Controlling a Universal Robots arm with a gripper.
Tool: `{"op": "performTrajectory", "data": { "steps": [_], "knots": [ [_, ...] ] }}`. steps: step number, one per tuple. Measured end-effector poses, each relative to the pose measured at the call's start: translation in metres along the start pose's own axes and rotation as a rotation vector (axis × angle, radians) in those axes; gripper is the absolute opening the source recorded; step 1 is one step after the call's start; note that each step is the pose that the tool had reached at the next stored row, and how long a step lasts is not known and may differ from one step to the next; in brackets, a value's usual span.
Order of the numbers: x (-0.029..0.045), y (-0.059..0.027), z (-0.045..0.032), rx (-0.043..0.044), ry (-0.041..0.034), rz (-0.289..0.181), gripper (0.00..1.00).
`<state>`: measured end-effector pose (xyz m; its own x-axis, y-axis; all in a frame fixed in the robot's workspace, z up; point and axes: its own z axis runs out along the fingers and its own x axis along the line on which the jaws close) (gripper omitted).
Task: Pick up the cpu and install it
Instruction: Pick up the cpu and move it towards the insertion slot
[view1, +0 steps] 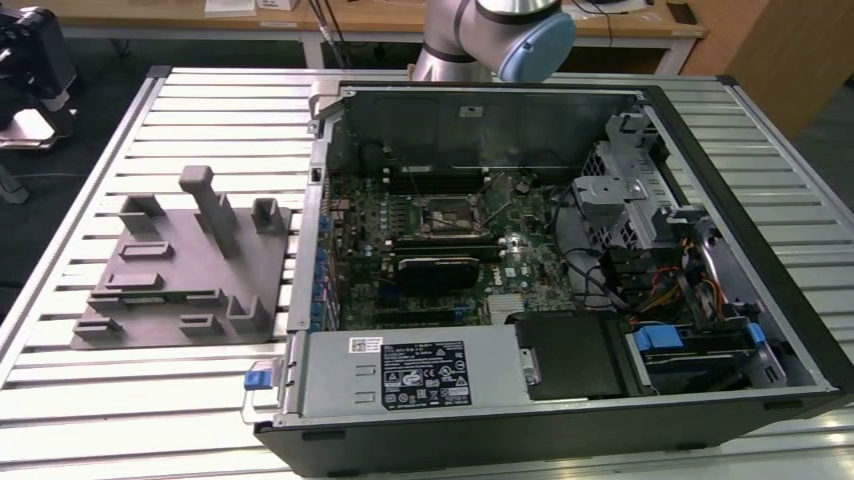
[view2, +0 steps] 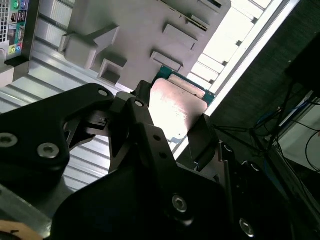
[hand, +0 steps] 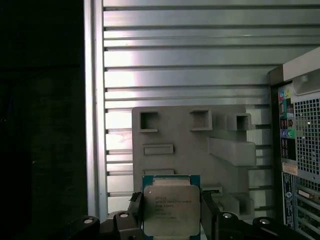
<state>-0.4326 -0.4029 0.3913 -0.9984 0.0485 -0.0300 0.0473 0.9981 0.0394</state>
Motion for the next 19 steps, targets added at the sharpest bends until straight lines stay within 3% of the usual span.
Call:
{"op": "performTrajectory", "data": {
  "steps": [19],
  "knots": [
    [-0.0264, 0.0012, 0.0009, 0.0000, 0.0000, 0.000, 0.54]
  ]
}}
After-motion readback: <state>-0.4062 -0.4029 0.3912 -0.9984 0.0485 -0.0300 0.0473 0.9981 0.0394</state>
